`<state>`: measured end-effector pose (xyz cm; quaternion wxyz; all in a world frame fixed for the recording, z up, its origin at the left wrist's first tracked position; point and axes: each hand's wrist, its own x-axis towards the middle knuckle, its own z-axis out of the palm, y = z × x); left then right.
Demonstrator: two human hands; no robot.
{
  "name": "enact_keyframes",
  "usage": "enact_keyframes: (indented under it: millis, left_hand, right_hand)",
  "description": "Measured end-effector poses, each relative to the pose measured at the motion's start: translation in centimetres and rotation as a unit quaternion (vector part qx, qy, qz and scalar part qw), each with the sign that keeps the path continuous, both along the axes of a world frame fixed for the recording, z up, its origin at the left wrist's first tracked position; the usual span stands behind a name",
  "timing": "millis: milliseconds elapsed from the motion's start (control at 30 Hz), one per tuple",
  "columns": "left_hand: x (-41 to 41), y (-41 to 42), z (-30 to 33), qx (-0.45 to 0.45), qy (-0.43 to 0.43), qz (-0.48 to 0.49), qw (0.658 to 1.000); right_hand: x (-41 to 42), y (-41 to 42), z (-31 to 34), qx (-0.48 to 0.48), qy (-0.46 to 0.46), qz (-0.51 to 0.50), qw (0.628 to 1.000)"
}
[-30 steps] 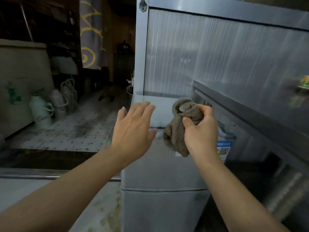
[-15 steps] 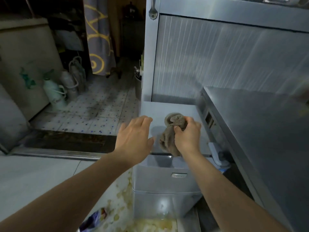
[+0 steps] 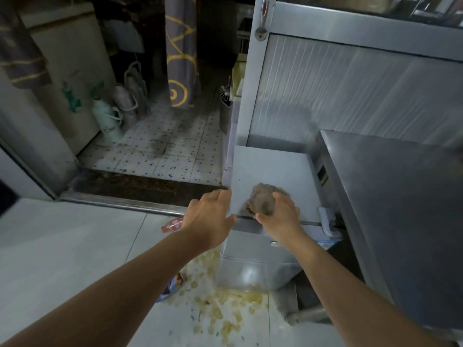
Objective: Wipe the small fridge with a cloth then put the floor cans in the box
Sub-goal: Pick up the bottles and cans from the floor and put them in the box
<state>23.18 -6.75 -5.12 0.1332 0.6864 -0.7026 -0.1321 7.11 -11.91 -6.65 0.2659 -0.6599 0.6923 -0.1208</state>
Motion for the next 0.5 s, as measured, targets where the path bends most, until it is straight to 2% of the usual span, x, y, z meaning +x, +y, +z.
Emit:
enact_keyframes:
  millis: [133,267,500]
  left_hand:
    - [2.6,3.6,2.1,0.03,0.019,-0.004,0.999]
    - [5.1,6.9,3.6,0.059,0.029,-0.005,0.998]
    - [7.7,11.1,3.5,0.1,0.035,0.011,0.994]
  right_hand:
    - [1.3,4.7,2.8,0.017,-0.018,0.005,1.0]
    - [2.5,9.0,4.9,0.022,-0.021,-0.031,0.999]
    - [3.3,14.3,5.3,0.067,-0.046,-0.064,0.995]
